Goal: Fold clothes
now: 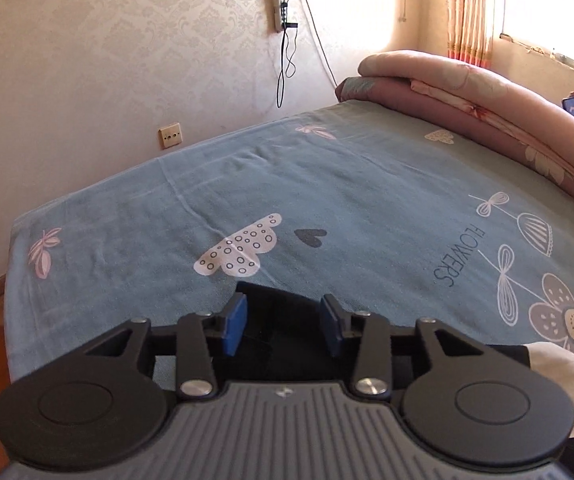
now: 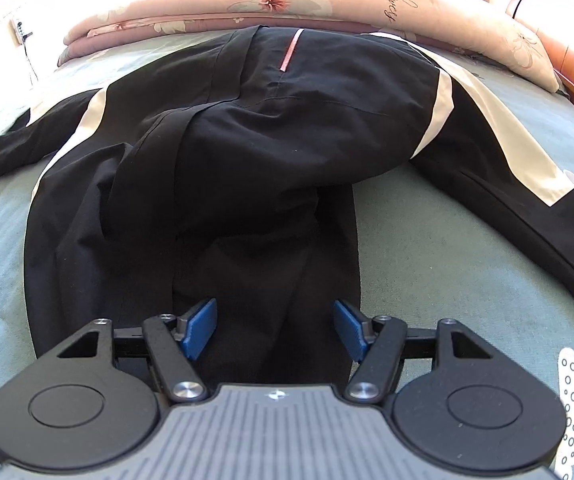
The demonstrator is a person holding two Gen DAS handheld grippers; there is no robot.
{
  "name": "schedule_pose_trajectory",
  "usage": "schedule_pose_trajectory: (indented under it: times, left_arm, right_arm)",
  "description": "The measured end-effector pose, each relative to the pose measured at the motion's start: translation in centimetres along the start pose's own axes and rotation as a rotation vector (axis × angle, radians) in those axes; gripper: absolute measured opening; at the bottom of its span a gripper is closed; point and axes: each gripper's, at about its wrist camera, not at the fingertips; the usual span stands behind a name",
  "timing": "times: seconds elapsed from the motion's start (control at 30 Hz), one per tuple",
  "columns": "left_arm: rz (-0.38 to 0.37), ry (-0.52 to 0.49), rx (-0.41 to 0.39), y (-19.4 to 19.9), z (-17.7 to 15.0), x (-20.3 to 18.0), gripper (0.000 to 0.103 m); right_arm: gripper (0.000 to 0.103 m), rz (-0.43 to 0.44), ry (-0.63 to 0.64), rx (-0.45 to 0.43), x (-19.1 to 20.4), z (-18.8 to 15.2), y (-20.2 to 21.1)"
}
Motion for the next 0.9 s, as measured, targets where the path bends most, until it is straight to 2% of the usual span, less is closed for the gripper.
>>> schedule_pose_trajectory:
  times: [0.13, 0.27, 0.37, 0.5, 0.63, 0.8, 0.9]
  left_arm:
    - [-0.031, -0.062, 0.022, 1.0, -0.6, -0.8, 0.044]
    - [-0.103, -0.141, 0.043, 3.4, -2.0, -2.2, 0.046]
    - [-0.169, -0.244, 0.04, 6.1, -4.1, -4.1, 0.052]
    - [-0.288, -0.428, 0.051, 10.7, -8.1, -7.6, 0.055]
    - [-0.438, -0.577, 0.088, 16.0, -13.2, -10.7, 0.058]
    - [-0.599, -0.76, 0.124, 22.8, -20.0, -13.1, 0.061]
    - [-0.679, -0.852, 0.13, 26.4, -23.7, -13.7, 0.062]
  right_arm:
    - [0.069, 0.01, 0.003, -0.006, 0.2, -0.2, 0.2]
    - [0.069, 0.025, 0.022, -0.021, 0.5, -0.5, 1.2]
    - [0.069, 0.058, 0.065, -0.036, 1.0, -0.8, 2.4]
    - [0.069, 0.119, 0.158, -0.047, 2.2, -1.2, 4.3]
    - [0.07, 0.19, 0.29, -0.023, 4.0, -1.9, 5.4]
    - [0.071, 0.179, 0.416, 0.001, 5.6, -3.9, 5.4]
    - [0.081, 0.169, 0.492, 0.015, 6.5, -5.1, 5.4]
Point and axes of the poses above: each gripper's, at about its wrist camera, not at the fingertips, and y roughly against the way its jaws point, x to its left, z to its top, and after that the axes turned 6 degrees about z, right-handed
